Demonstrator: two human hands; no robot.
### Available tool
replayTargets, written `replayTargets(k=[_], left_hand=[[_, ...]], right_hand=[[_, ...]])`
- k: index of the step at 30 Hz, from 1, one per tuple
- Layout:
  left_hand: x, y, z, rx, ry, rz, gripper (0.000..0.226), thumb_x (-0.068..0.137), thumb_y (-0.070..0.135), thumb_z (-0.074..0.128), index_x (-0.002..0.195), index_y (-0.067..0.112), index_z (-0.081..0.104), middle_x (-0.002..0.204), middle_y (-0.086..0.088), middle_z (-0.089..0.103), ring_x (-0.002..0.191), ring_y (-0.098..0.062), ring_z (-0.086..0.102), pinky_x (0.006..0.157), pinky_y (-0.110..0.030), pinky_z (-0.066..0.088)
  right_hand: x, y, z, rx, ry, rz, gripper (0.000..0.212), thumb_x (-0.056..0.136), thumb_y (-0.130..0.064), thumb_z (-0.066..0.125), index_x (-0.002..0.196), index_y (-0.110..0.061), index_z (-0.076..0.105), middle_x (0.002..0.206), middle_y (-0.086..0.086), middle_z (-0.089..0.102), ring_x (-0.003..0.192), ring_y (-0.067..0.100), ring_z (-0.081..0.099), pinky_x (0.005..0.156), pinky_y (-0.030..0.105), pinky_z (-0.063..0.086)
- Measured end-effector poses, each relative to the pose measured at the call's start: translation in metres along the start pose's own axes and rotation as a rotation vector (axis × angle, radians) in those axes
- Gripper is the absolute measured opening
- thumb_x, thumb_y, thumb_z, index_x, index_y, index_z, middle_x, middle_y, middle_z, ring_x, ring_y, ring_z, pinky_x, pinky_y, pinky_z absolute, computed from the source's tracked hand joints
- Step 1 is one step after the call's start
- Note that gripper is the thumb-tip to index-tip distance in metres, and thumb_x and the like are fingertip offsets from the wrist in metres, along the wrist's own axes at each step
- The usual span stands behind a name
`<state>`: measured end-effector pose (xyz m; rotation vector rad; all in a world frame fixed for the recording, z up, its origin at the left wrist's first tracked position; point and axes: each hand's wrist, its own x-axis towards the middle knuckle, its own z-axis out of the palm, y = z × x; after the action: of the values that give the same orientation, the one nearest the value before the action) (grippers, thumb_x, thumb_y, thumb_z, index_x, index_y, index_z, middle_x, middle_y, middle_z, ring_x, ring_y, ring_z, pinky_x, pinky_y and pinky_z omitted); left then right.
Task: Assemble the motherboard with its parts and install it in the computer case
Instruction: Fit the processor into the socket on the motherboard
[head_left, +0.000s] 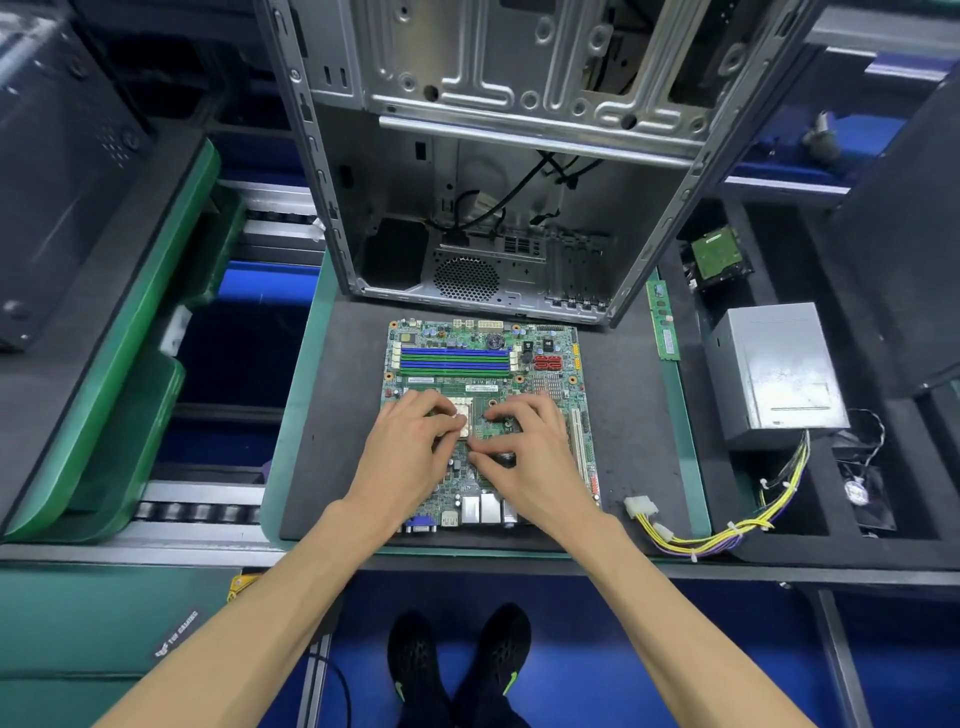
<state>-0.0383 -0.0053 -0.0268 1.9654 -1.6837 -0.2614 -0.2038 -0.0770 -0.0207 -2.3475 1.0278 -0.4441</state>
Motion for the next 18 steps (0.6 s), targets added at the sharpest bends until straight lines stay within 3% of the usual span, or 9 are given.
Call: replayTargets(k=[4, 10, 13, 18], left_hand=[[0.003, 0.002, -0.003, 0.003, -0.024, -0.03, 0.012, 0.088, 0.014, 0.076, 0.099, 0.016, 0.08, 0.1, 0.003, 0.065, 0.097, -0.024, 0.059, 0.085, -0.037, 0.042], [0.006, -0.007, -0.012, -0.04, -0.007, -0.328, 0.025, 0.087, 0.026, 0.075, 0.111, 0.027, 0.068, 0.106, 0.014, 0.053, 0.109, -0.013, 0.048, 0.086, -0.028, 0.023], [0.009, -0.007, -0.011, -0.023, -0.063, -0.362, 0.028, 0.088, 0.029, 0.073, 0.115, 0.028, 0.063, 0.112, 0.011, 0.054, 0.112, -0.014, 0.047, 0.087, -0.03, 0.023], [0.013, -0.011, -0.013, -0.056, -0.103, -0.401, 0.03, 0.087, 0.032, 0.074, 0.114, 0.03, 0.062, 0.108, 0.015, 0.05, 0.11, -0.012, 0.048, 0.087, -0.033, 0.025]], right_hand=[[0.008, 0.0, -0.008, -0.026, -0.048, 0.005, 0.013, 0.091, -0.033, 0.074, 0.098, -0.024, 0.081, 0.117, -0.005, 0.061, 0.122, 0.02, 0.04, 0.109, 0.039, 0.029], [0.022, -0.006, -0.003, -0.01, 0.079, 0.123, 0.024, 0.088, -0.042, 0.075, 0.105, -0.025, 0.073, 0.113, -0.006, 0.053, 0.119, 0.014, 0.035, 0.105, 0.031, 0.025], [0.024, -0.008, 0.005, -0.077, 0.07, 0.137, 0.034, 0.086, -0.045, 0.076, 0.114, -0.026, 0.069, 0.121, -0.004, 0.049, 0.123, 0.017, 0.035, 0.109, 0.034, 0.022], [0.025, -0.009, 0.007, -0.089, 0.071, 0.149, 0.031, 0.085, -0.045, 0.077, 0.111, -0.029, 0.07, 0.121, -0.004, 0.05, 0.125, 0.019, 0.037, 0.113, 0.038, 0.021]])
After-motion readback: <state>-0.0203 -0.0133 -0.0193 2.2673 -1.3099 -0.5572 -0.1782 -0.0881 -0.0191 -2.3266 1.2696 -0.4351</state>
